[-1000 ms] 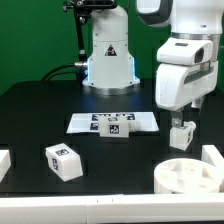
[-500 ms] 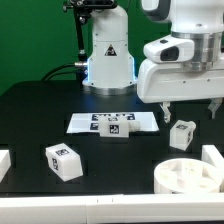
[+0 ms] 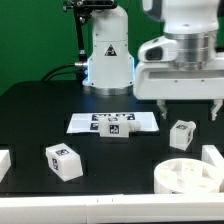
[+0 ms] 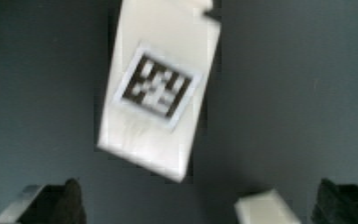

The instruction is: Assemble stool

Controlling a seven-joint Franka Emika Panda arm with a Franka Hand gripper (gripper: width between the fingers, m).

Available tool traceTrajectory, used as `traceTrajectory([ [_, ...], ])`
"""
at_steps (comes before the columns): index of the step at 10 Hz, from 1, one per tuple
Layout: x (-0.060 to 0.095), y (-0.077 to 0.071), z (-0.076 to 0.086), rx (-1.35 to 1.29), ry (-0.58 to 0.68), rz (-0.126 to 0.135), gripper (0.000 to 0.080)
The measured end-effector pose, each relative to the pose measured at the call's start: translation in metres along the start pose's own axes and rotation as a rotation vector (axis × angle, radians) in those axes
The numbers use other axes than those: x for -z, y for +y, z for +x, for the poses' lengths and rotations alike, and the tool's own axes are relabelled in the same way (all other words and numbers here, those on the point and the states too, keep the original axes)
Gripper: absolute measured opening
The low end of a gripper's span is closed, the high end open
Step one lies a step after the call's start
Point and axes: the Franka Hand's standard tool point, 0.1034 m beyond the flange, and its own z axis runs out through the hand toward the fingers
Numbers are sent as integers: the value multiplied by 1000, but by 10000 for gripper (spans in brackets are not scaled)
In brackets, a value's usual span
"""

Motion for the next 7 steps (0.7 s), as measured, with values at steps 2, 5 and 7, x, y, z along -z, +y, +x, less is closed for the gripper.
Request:
traceTrajectory([
  [2,-6,10,6,-235,-16,55,649],
  [5,-10,12,2,-277,-31,68,649],
  [7,-15,18,1,-317,-126,75,649],
])
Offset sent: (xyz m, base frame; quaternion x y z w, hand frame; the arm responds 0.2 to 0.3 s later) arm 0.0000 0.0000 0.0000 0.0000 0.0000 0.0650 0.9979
